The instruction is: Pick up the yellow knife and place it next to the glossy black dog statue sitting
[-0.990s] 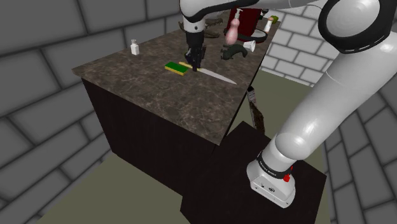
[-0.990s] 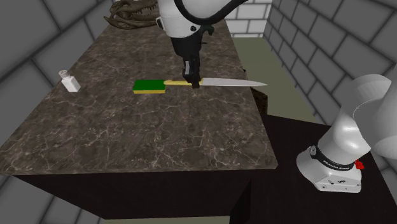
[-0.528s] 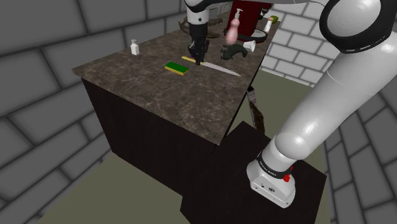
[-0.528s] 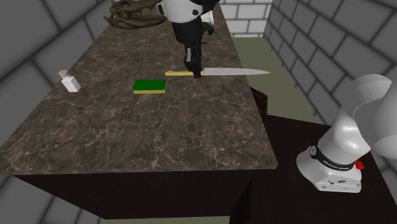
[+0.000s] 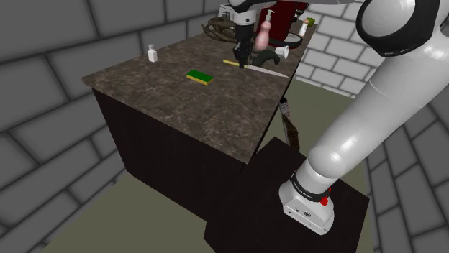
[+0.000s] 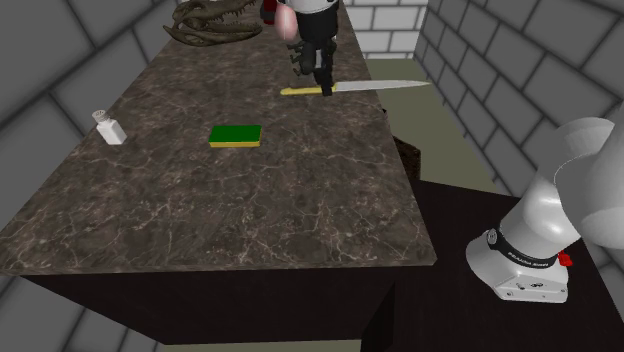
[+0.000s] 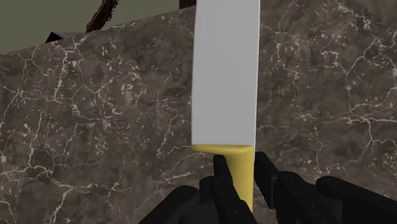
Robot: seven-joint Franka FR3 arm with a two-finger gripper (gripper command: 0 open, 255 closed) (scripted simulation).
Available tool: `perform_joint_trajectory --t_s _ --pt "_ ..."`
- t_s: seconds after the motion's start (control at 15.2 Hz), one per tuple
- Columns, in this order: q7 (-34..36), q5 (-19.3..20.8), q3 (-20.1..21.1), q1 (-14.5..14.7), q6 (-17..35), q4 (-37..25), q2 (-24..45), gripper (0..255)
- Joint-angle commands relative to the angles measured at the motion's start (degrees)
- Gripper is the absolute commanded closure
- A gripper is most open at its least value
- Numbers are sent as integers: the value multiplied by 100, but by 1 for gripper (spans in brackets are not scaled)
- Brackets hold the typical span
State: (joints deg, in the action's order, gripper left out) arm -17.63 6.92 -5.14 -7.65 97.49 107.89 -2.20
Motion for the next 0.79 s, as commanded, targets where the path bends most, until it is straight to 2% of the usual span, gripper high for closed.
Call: perform_joint_trajectory --t_s 0.0,0.73 --pt "-250 33 -128 -120 21 -83 73 255" --pt "-1731 50 -849 -877 87 -965 834 255"
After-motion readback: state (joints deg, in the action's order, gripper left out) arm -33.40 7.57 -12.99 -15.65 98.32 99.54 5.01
